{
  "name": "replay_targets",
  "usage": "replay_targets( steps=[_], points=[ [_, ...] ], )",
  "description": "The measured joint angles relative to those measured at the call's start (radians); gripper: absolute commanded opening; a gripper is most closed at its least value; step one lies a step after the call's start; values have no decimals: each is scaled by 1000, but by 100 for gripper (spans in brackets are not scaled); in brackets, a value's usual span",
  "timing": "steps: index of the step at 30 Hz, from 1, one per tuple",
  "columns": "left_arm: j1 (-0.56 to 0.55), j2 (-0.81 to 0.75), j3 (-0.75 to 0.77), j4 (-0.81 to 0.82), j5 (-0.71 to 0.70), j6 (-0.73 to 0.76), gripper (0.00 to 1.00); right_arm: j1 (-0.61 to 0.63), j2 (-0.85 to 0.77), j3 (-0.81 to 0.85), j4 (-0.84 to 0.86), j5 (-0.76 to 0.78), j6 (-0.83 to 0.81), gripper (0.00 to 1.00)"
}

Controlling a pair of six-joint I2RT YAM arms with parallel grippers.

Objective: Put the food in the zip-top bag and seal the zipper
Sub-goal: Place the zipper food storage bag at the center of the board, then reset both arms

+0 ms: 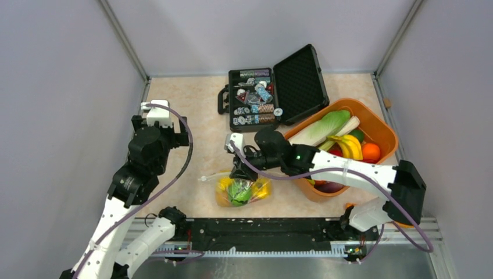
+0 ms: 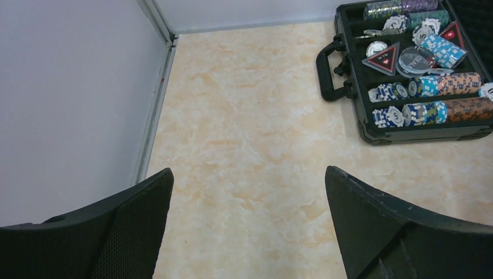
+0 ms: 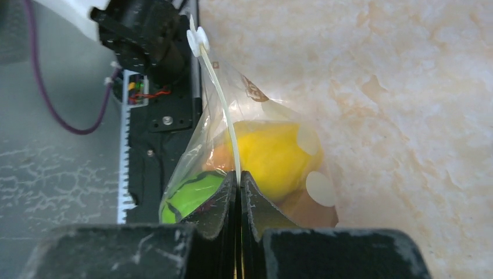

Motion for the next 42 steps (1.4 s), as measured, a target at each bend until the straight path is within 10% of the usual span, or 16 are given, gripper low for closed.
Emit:
replay_targets(
  steps=[8, 12, 19, 42],
  points=[
    [6, -27, -43, 33, 7, -40, 99, -22, 182, 143, -74, 129, -38, 1],
    [6, -69, -67, 71, -1, -60, 99, -58, 237, 185, -79, 163, -23, 34],
    [6, -111, -97, 99, -4, -66, 99, -83, 250, 225, -101, 270, 12, 61],
    [7, 41, -131, 76, 132, -203, 99, -109, -508, -370, 247, 861, 214, 90]
  ],
)
